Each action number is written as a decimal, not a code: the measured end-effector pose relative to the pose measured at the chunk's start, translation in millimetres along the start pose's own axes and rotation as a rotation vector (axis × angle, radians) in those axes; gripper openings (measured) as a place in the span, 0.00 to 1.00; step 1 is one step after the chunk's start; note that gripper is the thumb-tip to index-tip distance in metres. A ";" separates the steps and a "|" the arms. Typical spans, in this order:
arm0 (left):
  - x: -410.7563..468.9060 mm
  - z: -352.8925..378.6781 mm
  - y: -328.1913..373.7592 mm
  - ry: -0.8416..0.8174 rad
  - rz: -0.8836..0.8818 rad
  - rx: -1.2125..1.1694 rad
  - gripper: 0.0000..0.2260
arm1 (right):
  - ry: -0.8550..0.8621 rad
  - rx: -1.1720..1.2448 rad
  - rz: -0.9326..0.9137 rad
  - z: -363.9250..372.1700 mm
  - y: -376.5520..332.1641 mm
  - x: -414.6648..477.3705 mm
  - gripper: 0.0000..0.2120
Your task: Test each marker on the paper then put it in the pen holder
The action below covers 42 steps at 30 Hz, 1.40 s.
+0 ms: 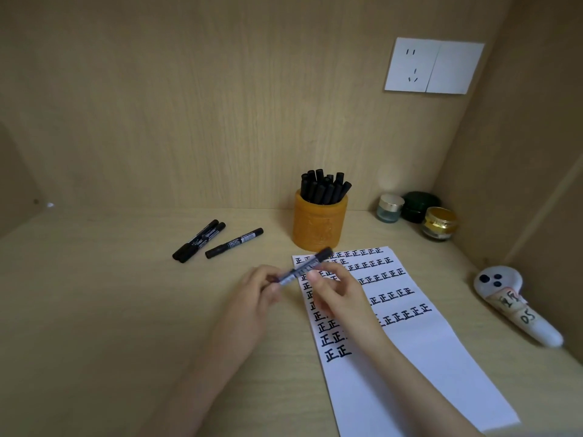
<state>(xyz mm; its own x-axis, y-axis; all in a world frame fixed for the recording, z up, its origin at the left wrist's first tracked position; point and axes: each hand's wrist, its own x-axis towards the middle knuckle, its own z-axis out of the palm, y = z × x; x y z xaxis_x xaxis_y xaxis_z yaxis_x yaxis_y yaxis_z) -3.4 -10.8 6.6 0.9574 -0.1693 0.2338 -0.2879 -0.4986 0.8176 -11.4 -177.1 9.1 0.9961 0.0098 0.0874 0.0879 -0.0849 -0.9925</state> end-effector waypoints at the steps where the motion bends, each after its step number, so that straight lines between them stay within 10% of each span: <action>1: -7.6 5.7 5.9 -0.061 0.025 -0.017 0.10 | 0.008 0.028 -0.009 0.7 -1.0 -2.6 0.19; 27: -61.0 27.7 38.6 -0.306 0.069 -0.295 0.08 | -0.076 -0.003 -0.068 -16.8 -7.7 -56.2 0.14; 42: -64.1 28.0 15.8 -0.231 -0.063 -0.117 0.11 | 0.288 0.133 0.041 -60.3 -4.0 -55.8 0.10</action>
<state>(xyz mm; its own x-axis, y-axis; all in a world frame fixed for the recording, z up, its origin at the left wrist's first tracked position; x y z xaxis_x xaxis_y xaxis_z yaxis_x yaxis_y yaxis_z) -70.0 -31.6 -10.2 0.9391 -0.3374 0.0655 -0.2108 -0.4149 0.8851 -67.2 -237.3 13.4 0.9603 -0.2747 0.0484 0.0650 0.0517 -0.9965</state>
